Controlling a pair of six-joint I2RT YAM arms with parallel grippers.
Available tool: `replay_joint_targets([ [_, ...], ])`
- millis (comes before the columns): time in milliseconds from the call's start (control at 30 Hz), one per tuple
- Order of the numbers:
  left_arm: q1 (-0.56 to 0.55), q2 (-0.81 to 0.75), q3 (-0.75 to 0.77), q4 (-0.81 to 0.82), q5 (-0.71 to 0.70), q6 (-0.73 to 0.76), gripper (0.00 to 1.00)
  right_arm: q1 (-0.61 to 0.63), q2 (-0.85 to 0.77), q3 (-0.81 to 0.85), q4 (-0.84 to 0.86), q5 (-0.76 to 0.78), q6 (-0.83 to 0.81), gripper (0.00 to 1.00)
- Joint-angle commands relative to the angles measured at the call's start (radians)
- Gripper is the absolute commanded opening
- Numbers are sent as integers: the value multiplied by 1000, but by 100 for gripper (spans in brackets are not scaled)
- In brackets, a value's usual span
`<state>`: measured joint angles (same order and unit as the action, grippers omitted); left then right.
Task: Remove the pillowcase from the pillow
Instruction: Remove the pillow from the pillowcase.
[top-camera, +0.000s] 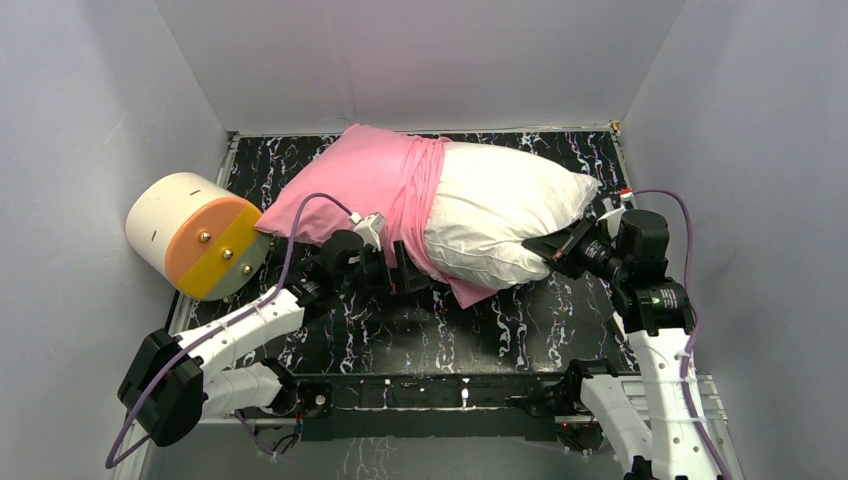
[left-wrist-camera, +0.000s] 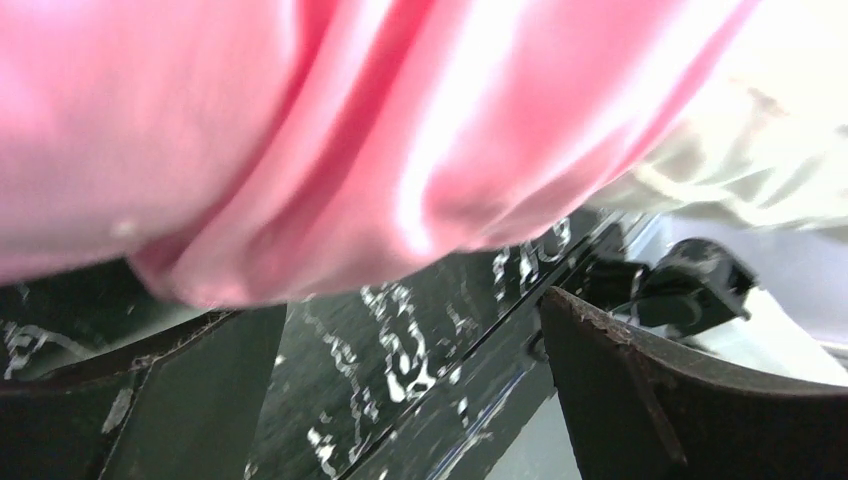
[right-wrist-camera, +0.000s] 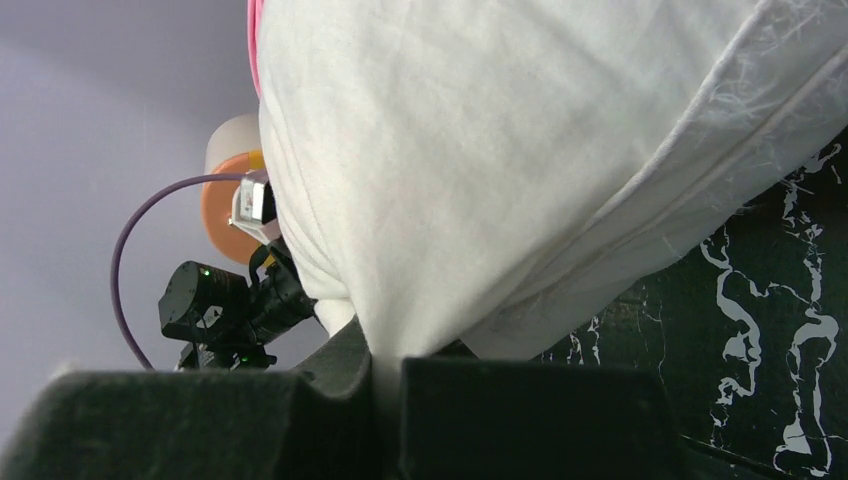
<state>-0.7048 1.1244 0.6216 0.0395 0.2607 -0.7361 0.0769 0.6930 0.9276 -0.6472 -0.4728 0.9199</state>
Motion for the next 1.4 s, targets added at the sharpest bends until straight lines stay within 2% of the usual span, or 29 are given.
replay_joint_targets([
  [0, -4, 43, 61, 251, -5, -76, 98, -2, -13, 85, 142, -55, 17, 0],
  [200, -7, 195, 146, 316, -11, -51, 96, -2, 18, 166, 127, -70, 25, 0],
  [233, -8, 213, 152, 321, -13, -41, 92, -2, 21, 173, 121, -64, 22, 0],
  [300, -11, 239, 185, 243, -48, 16, 71, -3, 31, 201, 109, -44, 11, 0],
  [400, -16, 223, 228, 62, -191, 95, 39, -2, 54, 248, 60, 22, -36, 0],
  [467, -16, 170, 211, -6, -322, 133, 21, -2, 75, 288, 13, 76, -78, 0],
  [567, -16, 86, 179, -119, -519, 203, 9, -2, 101, 335, -48, 162, -127, 0],
  [700, -9, 34, 170, -257, -731, 268, 8, -3, 101, 353, -105, 295, -176, 0],
  [800, -5, 34, 168, -323, -762, 273, 10, -2, 95, 321, -122, 354, -197, 0],
  [867, -5, 24, 166, -324, -697, 286, 16, -2, 89, 291, -124, 354, -200, 0],
  [900, -5, 8, 162, -287, -623, 307, 24, -2, 83, 271, -118, 342, -199, 0],
  [933, -5, -17, 151, -251, -540, 318, 37, -2, 77, 250, -107, 325, -194, 0],
  [1000, -5, -69, 141, -192, -406, 311, 70, -3, 63, 204, -90, 277, -180, 0],
  [1100, -5, -130, 157, -166, -312, 292, 87, -2, 43, 142, -85, 241, -156, 0],
  [1233, -5, -123, 226, -226, -352, 314, 98, -2, -8, 62, -72, 220, -120, 0],
  [1367, -5, -41, 293, -249, -338, 379, 98, -2, -49, -1, -69, 211, -93, 0],
])
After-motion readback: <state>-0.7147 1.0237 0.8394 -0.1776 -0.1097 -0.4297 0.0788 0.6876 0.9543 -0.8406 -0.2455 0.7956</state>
